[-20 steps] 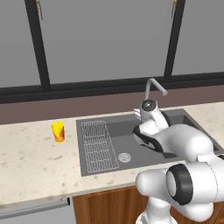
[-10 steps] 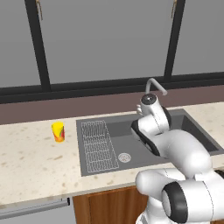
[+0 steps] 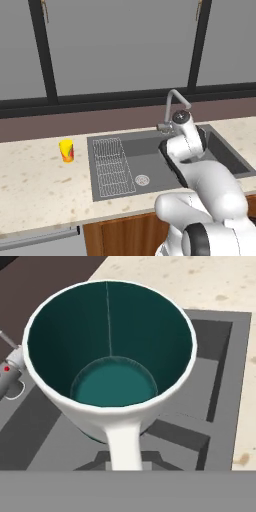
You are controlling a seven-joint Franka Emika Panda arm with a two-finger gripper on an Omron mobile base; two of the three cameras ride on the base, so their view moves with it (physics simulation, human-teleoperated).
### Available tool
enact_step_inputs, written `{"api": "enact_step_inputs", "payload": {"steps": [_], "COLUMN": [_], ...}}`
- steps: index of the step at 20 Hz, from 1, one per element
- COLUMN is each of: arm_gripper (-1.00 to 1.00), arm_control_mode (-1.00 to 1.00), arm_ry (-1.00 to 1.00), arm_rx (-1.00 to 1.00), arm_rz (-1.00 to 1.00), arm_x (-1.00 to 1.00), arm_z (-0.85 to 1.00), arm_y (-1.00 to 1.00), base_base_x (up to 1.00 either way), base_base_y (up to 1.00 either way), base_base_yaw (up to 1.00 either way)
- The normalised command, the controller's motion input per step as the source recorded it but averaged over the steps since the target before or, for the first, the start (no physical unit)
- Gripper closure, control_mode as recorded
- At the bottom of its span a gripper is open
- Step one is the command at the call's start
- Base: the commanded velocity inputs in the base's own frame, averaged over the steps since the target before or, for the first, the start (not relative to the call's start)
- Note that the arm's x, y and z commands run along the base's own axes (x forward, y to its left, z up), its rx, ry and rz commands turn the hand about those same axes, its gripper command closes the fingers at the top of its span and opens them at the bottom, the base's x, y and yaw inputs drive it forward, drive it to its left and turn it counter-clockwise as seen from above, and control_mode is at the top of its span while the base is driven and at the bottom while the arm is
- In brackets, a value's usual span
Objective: Move any existing items from the left basin to the right basin for drying. Then move the cup from the counter to the left basin of the sink for washing.
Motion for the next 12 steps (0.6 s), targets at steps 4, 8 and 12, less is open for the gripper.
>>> {"api": "enact_step_inputs", "payload": {"steps": [4, 8, 12], "arm_gripper": [1.0, 1.0, 1.0], "arm_control_mode": [-1.0, -1.0, -1.0], "arm_ry": [-0.01, 0.0, 0.0], "arm_rx": [0.07, 0.06, 0.04], "arm_rz": [-0.05, -0.07, -0.04], "arm_x": [-0.23, -0.17, -0.12], "arm_z": [0.0, 0.02, 0.01], "arm_y": [-0.58, -0.49, -0.49], "base_base_x": [0.0, 0.0, 0.0], "base_base_y": [0.0, 0.0, 0.0], "base_base_yaw": [0.0, 0.0, 0.0]}}
